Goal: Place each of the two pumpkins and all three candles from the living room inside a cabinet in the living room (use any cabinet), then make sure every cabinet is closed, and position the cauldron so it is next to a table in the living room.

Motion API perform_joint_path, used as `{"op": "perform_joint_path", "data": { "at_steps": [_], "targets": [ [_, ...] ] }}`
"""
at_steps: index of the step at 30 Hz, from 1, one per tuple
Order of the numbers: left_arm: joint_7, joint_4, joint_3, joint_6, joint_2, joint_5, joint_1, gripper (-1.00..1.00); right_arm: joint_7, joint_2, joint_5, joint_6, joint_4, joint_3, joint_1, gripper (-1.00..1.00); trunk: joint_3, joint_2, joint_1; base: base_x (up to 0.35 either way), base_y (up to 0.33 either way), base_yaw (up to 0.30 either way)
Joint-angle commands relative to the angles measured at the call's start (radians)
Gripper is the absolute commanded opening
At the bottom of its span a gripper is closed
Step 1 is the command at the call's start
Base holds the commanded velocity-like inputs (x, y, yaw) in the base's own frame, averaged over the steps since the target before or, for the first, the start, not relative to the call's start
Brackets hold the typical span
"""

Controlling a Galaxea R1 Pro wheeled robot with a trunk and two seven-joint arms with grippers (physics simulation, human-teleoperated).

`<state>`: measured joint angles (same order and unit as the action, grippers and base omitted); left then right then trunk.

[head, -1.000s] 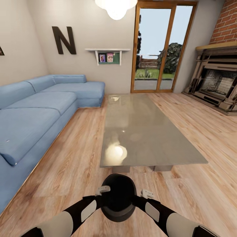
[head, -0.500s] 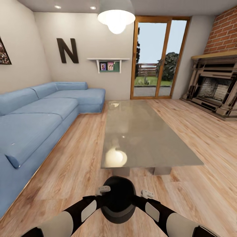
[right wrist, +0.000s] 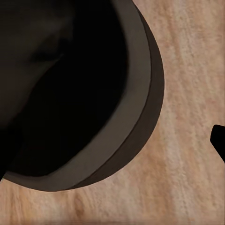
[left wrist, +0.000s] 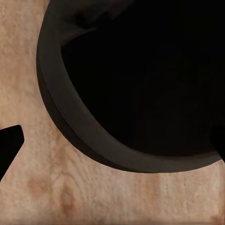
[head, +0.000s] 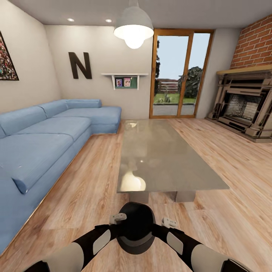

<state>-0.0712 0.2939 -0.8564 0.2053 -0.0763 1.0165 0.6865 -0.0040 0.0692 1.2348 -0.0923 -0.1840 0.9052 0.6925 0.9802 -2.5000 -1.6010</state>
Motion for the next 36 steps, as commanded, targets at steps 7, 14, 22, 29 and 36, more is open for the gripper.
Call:
{"op": "perform_joint_path", "data": {
  "at_steps": [7,14,22,29,36],
  "targets": [
    [-0.007,0.002,-0.007,0.003,0.001,0.01,0.001,1.0,0.0,0.0,0.005,-0.001,0.0,0.004,0.001,1.0,-0.022,0.036,0.021,-0.002,0.0,0.0],
    [-0.007,0.002,-0.007,0.003,0.002,0.01,0.001,1.0,0.001,0.0,0.005,-0.001,0.0,0.004,0.001,1.0,-0.044,0.085,0.048,-0.174,0.0,0.0],
    [-0.009,0.002,-0.007,0.003,0.003,0.011,0.002,1.0,0.001,0.0,0.005,0.0,-0.001,0.004,0.001,1.0,-0.069,0.141,0.078,-0.09,0.0,0.0],
    [-0.009,0.002,-0.007,0.003,0.003,0.011,0.002,1.0,0.001,0.0,0.005,0.0,-0.002,0.005,0.001,1.0,-0.091,0.19,0.105,-0.073,0.0,0.0],
    [-0.009,0.002,-0.007,0.003,0.003,0.011,0.002,1.0,0.001,0.0,0.005,0.0,-0.002,0.005,0.001,1.0,-0.113,0.239,0.132,-0.012,0.0,0.0]
  ]
}}
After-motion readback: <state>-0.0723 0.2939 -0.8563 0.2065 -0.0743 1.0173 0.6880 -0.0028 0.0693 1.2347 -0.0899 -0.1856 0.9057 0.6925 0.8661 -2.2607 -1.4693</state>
